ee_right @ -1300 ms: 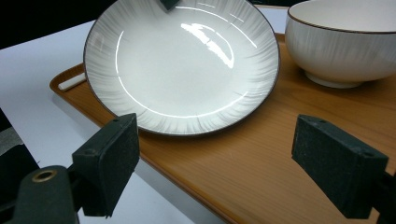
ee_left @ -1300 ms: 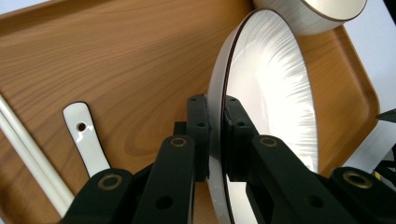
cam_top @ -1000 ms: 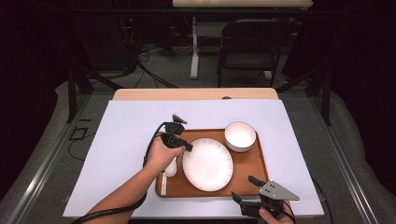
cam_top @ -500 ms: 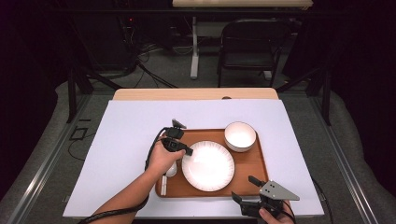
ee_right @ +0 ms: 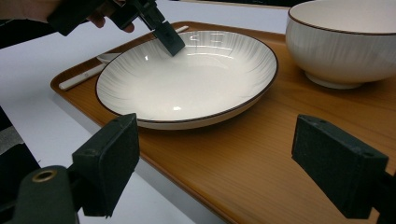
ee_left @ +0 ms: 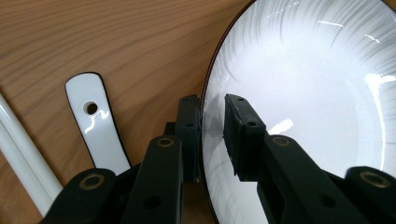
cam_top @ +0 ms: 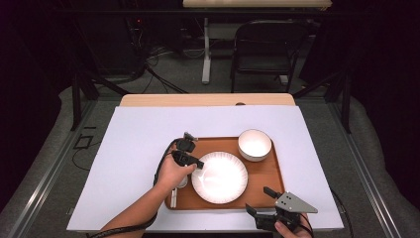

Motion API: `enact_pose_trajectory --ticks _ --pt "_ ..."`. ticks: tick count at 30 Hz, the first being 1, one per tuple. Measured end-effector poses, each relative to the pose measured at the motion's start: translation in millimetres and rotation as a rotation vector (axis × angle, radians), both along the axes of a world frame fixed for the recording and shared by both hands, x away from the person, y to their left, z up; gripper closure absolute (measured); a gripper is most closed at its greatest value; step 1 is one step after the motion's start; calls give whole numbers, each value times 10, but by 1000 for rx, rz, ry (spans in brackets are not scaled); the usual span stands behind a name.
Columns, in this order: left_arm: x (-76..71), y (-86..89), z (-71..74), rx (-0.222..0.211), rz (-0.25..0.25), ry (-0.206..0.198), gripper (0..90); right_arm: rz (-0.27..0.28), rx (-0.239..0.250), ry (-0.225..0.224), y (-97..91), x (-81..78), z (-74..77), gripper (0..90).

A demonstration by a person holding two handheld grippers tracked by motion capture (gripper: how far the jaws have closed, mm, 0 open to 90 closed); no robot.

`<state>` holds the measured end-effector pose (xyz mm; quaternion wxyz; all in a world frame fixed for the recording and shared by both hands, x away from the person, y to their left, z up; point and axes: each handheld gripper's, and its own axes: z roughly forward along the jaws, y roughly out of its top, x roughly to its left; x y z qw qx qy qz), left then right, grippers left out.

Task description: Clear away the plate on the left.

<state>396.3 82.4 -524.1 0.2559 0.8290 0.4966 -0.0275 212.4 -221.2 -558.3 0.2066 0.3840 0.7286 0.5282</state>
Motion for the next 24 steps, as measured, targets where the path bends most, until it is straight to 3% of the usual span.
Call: enact_pose_trajectory --ticks 2,7,9,13,14,15,16,17,24 --pt "-25 -21 17 30 -9 -30 750 0 0 0 0 1 -1 144" --pt "-74 -39 72 23 2 -96 612 1 0 0 1 0 0 144" --pt "-79 -39 80 21 3 -104 535 1 1 1 2 0 0 144" --pt "-79 -39 80 21 3 -104 535 1 0 1 2 0 0 144" --pt "-117 -30 138 39 6 -177 535 1 0 1 2 0 0 144" --pt "-117 -30 138 39 6 -177 419 1 0 1 2 0 0 144" --pt "-130 -15 163 41 7 -198 419 0 -1 1 1 -1 1 144" --pt "-134 -5 172 45 5 -207 381 1 1 1 2 0 0 144" --pt "-173 75 239 59 11 -230 355 0 0 1 3 0 0 144"
